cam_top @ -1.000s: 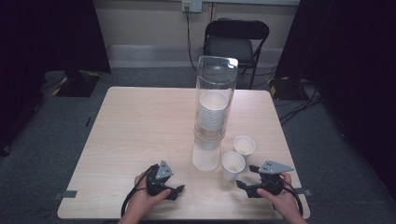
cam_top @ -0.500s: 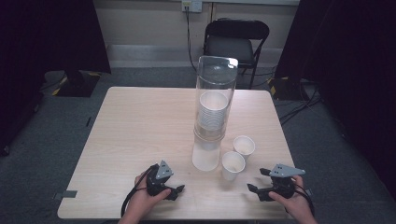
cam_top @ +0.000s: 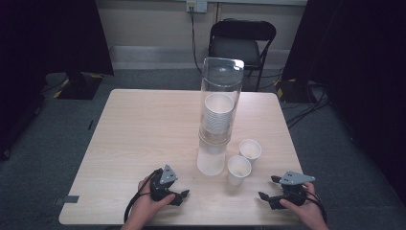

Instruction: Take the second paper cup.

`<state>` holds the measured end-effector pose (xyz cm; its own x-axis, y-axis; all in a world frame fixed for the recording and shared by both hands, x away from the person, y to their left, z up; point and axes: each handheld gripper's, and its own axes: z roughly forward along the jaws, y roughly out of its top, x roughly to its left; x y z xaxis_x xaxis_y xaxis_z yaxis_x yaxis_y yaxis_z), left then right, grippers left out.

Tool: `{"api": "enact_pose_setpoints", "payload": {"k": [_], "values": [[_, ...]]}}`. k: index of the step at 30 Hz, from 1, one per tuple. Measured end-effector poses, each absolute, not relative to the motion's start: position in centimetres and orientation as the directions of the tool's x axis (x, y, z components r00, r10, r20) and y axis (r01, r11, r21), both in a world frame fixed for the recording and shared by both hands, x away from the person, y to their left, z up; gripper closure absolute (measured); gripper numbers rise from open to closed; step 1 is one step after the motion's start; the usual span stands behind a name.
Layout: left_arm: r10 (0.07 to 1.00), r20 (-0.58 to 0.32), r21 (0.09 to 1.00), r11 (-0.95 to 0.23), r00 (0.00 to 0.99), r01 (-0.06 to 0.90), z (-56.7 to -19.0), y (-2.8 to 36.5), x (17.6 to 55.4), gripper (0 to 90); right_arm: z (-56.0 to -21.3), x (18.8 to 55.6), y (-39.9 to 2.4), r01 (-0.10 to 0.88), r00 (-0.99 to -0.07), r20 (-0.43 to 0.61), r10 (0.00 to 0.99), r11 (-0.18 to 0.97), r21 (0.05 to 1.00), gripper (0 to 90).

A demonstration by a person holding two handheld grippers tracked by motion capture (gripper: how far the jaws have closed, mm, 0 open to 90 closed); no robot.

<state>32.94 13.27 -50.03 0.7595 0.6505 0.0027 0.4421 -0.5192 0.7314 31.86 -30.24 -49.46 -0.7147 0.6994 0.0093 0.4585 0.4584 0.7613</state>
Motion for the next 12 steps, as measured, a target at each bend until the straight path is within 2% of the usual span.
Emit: {"api": "enact_pose_setpoints", "payload": {"k": [12], "values": [[0.651, 0.003, 0.732, -0.519, 0.759, 0.442, -50.03, 13.27, 32.94, 14.3, -49.95, 31.93, -31.02, 0.46, -0.731, -0.005, 0.682, 0.498, 0.736, 14.8]]}}
